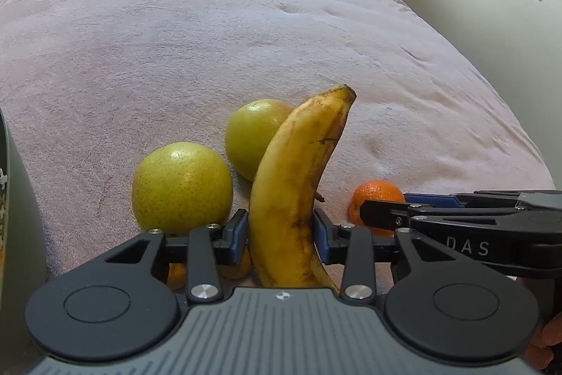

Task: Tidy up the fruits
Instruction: 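Close the right tool on a mandarin while the left tool closes on the banana, then lift the banana with the left tool while the right tool carries the mandarin over the colander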

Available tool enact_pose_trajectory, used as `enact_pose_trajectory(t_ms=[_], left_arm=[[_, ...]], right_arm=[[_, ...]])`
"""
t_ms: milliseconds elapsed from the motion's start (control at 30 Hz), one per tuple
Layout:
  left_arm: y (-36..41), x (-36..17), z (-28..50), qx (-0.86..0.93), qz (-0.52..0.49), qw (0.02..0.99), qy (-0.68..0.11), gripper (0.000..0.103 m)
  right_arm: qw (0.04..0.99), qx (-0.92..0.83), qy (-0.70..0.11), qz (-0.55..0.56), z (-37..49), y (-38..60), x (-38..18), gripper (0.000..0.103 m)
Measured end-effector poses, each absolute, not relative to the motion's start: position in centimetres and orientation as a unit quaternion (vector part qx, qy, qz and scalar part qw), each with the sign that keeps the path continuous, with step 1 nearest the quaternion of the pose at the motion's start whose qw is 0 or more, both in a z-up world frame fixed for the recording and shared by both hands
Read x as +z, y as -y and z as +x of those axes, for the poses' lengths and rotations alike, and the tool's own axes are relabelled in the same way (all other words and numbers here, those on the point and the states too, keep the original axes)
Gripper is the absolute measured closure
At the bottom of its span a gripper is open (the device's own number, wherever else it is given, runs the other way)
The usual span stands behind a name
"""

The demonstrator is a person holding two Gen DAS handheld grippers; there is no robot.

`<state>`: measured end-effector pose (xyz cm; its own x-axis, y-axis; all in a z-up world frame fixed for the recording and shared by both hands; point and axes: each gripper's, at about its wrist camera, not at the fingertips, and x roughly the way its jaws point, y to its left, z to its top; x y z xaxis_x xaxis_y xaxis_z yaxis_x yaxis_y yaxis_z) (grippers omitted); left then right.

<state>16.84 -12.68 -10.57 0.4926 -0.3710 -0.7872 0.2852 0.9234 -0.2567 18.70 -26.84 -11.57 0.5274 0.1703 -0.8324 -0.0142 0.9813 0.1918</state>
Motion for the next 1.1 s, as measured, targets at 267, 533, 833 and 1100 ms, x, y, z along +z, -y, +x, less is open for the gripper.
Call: enact_pose_trajectory(t_ms=[267, 533, 833, 1100], left_arm=[[12.7, -9.6, 15.9, -0.182, -0.031, 0.871, -0.455, 0.06], [12.2, -7.8, 14.9, -0.177, -0.026, 0.882, -0.436, 0.06], [10.5, -4.6, 13.8, -0.156, -0.032, 0.898, -0.41, 0.06], [8.2, -1.6, 12.4, -0.141, -0.036, 0.915, -0.377, 0.06]], right_arm=[[0.873, 0.044, -0.479, 0.076, 18.4, 26.7, -10.9, 0.063], [0.884, 0.044, -0.46, 0.069, 17.9, 26.2, -9.3, 0.063], [0.901, 0.056, -0.428, 0.05, 17.2, 24.3, -6.6, 0.064], [0.916, 0.075, -0.394, 0.031, 16.3, 21.9, -3.8, 0.064]])
